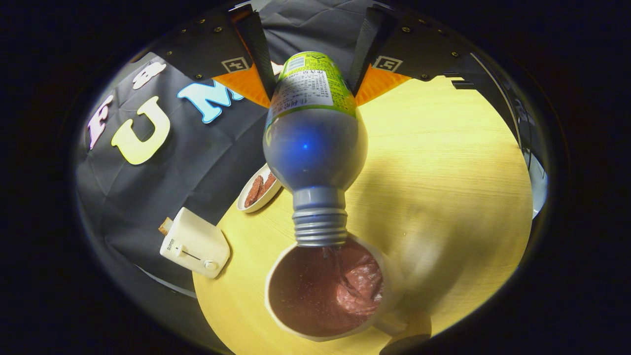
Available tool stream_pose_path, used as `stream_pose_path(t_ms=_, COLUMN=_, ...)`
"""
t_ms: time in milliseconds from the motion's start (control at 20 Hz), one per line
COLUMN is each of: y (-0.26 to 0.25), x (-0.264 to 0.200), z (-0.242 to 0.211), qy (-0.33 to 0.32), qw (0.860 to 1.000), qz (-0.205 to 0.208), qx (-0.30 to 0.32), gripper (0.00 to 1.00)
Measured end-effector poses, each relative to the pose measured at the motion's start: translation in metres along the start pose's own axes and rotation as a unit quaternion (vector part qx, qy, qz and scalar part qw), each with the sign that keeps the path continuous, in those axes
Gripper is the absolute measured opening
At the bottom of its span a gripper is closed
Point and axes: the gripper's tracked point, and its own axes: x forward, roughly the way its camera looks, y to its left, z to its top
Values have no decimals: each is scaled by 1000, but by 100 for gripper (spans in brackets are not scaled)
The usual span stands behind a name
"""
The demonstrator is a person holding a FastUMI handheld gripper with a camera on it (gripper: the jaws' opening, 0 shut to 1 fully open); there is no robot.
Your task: Take the bottle from table, then pour the juice into the cup, finally place the bottle on the coaster
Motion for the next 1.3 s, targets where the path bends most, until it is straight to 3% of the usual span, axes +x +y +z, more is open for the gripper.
stream_pose_path(t_ms=1300, y=-32, x=-18, z=-3, qy=37, qw=996, qz=-41, qx=-65, gripper=75)
